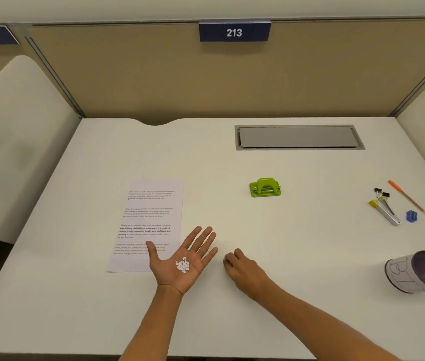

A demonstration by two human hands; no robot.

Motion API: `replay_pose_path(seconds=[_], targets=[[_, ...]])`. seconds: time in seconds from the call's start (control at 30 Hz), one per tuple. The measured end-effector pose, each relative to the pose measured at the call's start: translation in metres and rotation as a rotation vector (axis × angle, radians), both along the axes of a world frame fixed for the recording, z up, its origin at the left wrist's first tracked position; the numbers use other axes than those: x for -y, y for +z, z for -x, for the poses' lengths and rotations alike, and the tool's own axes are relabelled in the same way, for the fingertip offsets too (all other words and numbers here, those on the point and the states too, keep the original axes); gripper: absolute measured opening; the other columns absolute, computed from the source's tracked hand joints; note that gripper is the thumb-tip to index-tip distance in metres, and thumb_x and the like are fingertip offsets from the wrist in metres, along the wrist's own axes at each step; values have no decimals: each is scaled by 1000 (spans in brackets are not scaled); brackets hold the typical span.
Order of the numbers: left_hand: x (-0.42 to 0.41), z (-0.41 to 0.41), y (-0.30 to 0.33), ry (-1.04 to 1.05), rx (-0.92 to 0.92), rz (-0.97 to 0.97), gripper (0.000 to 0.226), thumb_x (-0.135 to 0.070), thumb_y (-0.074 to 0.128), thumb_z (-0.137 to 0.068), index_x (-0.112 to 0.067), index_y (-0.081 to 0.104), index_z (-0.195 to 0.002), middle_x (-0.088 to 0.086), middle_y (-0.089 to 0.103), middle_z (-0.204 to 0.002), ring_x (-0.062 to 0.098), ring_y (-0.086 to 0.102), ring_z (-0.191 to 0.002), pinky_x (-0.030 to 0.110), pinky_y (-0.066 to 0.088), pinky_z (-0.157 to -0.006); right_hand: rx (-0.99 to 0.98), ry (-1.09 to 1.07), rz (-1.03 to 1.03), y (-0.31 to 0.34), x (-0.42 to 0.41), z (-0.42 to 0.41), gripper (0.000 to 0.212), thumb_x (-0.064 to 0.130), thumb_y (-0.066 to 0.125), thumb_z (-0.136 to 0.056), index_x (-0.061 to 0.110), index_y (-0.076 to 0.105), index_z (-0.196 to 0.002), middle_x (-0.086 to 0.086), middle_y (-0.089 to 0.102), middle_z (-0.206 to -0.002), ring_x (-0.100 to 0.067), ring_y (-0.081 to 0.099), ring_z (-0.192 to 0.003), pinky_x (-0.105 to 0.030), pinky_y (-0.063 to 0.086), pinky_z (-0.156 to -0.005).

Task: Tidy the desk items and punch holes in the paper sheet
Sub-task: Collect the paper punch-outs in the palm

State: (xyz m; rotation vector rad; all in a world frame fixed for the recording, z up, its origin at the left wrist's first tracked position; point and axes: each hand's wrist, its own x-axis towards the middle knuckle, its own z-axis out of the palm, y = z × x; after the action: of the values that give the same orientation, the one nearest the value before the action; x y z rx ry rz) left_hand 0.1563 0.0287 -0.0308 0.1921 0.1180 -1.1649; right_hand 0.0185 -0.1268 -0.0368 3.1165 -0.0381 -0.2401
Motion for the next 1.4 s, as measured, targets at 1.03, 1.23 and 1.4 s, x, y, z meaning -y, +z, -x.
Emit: replay_pose_path(seconds=[1.03,1.23,1.4], targets=[[59,29,45,-25,22,-66,111,-83,62,-65,8,56,-128,25,59,-129,37,54,-125,47,42,-107,43,-401,-705,165,13,-48,29,-1,60,-75,16,78,-89,-1,77,-94,-18,70,-87,-30,59,-80],[59,25,50,-47,76,-78,113,-88,57,-64,2,54,-134,21,55,-136,36,49,-130,43,34,-111,133,-385,-837,160,21,-52,18,9,74,-69,19,75,-85,7,75,-84,-4,69,-76,-15,55,-67],[54,17,48,-37,54,-33,127,-86,59,-66,5,27,-149,26,30,-156,38,26,-147,51,23,-122,380,-531,-1062,141,47,-43,17,9,71,-79,20,75,-92,8,76,-90,0,71,-81,-12,55,-72]])
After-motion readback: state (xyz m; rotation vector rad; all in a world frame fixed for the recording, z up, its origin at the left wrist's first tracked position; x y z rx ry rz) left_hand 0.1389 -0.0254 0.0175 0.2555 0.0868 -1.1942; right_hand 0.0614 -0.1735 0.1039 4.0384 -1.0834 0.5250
